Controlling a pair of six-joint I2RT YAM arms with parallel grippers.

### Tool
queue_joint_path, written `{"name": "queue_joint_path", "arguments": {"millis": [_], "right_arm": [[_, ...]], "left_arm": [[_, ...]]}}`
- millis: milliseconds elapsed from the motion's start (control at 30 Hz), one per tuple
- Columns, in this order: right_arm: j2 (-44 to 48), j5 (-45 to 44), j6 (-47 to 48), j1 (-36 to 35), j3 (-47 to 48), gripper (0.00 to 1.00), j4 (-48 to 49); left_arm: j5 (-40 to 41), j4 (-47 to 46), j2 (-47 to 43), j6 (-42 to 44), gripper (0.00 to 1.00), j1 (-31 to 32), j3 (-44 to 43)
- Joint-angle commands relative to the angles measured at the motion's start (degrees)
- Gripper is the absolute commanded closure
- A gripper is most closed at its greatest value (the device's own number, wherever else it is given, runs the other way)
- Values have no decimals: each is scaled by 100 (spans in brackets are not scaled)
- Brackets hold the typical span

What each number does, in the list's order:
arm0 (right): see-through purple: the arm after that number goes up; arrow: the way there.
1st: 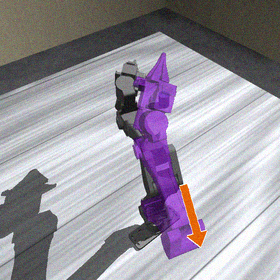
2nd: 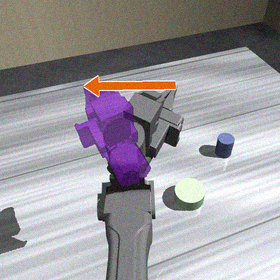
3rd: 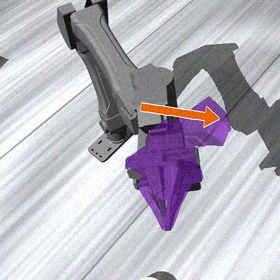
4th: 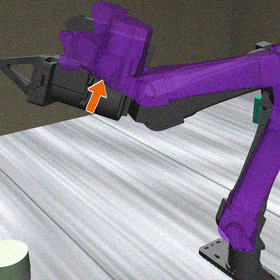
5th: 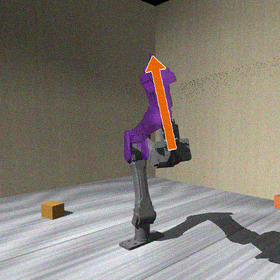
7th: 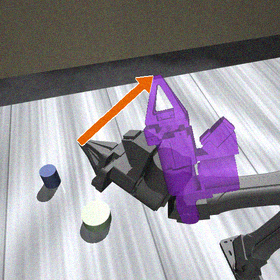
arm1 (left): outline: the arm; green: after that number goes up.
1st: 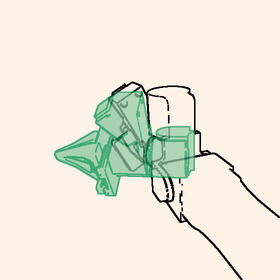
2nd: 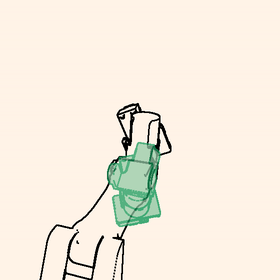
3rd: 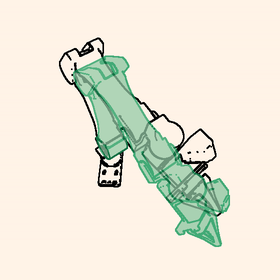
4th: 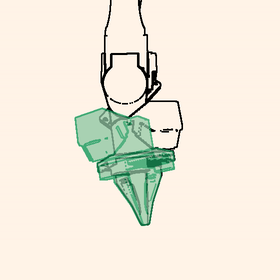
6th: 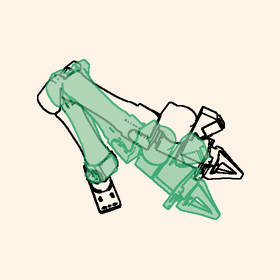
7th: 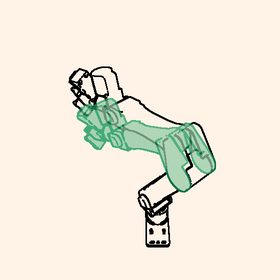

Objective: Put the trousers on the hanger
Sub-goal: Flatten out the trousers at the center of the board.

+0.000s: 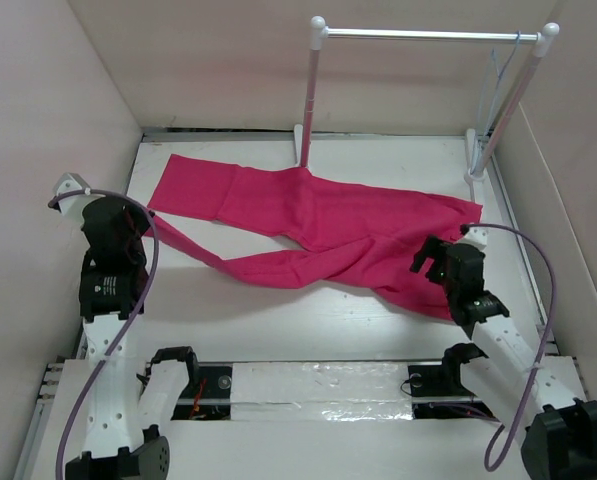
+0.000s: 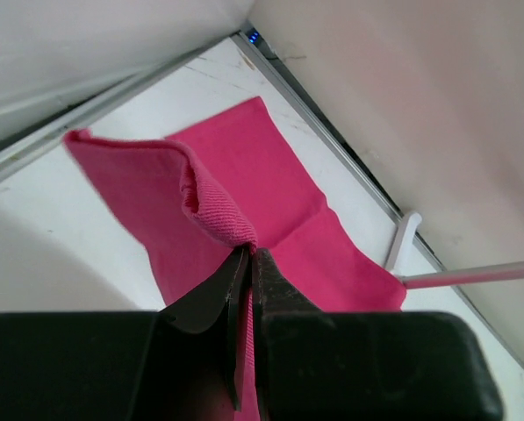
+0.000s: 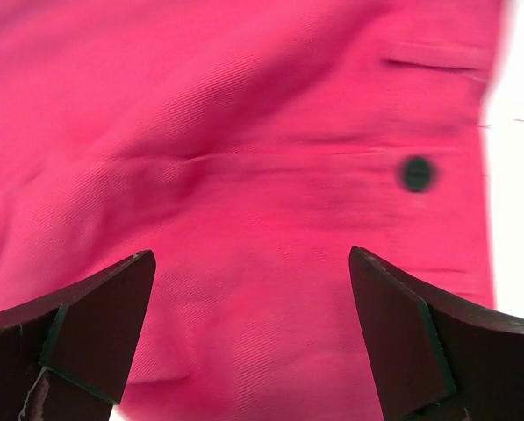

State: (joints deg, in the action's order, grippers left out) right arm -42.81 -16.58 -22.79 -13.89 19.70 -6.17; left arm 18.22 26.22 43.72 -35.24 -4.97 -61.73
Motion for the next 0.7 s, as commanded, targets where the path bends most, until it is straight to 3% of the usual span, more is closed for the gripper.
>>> {"name": "queue_joint_path", "arguments": {"millis": [0, 133, 400, 533, 567, 600, 633, 667], "right_arm": [[-17, -287, -323, 787, 297, 2, -288], [-570, 549, -209, 2087, 358, 3, -173], [-1816, 1611, -314, 3348, 420, 8, 221], [-2397, 2465, -200, 3410, 683, 31, 423], [-2460, 2562, -209, 3410, 780, 42, 441], [-2495, 2781, -217, 3410, 789, 68, 555], [-2513, 2748, -261, 3410, 824, 77, 730], [-2531, 2626, -357, 3410, 955, 98, 706]], "left_arm": [[-353, -837, -30, -246, 100, -21, 126], [-670, -1110, -197, -273, 100, -21, 66], [-1110, -1119, -241, 158, 100, -21, -708], [-987, -1066, -303, 299, 100, -21, -893], [-943, -1031, -303, 325, 100, -21, -936], [-891, -1031, -303, 334, 100, -21, -937], [-794, -1031, -312, 343, 100, -21, -946], [-759, -1005, -329, 343, 100, -21, -963]]}}
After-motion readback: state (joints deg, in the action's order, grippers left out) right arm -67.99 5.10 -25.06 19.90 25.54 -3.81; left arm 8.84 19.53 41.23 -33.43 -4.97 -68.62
